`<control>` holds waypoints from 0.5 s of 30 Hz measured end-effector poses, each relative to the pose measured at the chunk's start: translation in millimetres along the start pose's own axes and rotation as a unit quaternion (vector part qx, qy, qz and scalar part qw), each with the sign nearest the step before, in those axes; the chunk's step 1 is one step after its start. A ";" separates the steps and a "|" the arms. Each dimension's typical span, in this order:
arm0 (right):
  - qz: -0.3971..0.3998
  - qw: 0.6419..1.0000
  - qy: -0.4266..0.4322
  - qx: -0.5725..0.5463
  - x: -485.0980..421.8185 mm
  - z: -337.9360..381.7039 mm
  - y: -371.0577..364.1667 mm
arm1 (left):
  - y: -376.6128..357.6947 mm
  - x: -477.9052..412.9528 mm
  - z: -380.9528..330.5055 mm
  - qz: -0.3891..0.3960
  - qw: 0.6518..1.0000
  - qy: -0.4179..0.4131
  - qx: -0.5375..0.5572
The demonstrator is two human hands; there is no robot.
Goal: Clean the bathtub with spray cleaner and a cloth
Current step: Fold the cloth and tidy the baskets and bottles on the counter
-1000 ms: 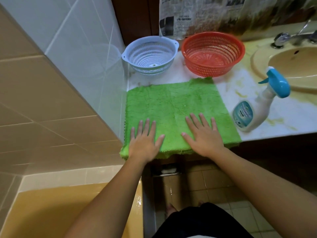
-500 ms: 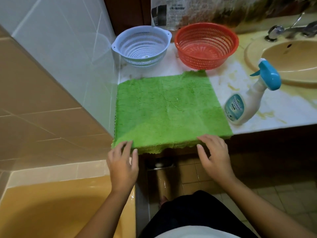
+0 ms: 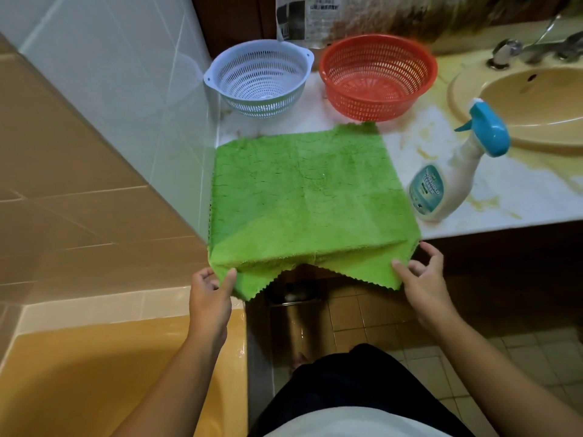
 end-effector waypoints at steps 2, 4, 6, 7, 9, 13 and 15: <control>-0.003 0.997 0.063 0.042 12.7 10.9 5.4 | 4.7 11.9 -7.6 -0.002 1.000 -0.011 -0.008; -0.010 0.987 0.139 0.081 28.8 29.6 12.4 | 8.5 26.0 -24.3 -0.005 0.999 -0.048 -0.017; 0.006 0.976 0.196 0.093 42.9 47.7 13.8 | 12.8 40.1 -44.5 -0.005 0.995 -0.100 -0.022; 0.022 0.972 0.215 0.091 47.4 55.1 12.7 | 13.9 47.4 -55.8 0.000 0.992 -0.126 -0.024; 0.053 0.955 0.268 0.119 58.0 74.6 8.5 | 11.2 57.6 -77.2 0.032 0.984 -0.172 -0.040; 0.047 0.875 0.427 0.225 65.2 118.4 1.7 | -12.4 64.3 -115.5 0.165 0.949 -0.242 -0.114; 0.007 0.836 0.494 0.236 62.3 141.9 2.6 | -21.3 60.3 -136.3 0.171 0.890 -0.358 -0.224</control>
Point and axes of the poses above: each hand's wrist, its own x-axis away from the middle knuckle, its own y-axis out of the back of the hand, z = x × y, the point moved 9 cm from there along -x, towards the middle knuckle, and after that the axes turned 6 degrees about -z, right-handed, at the moved point
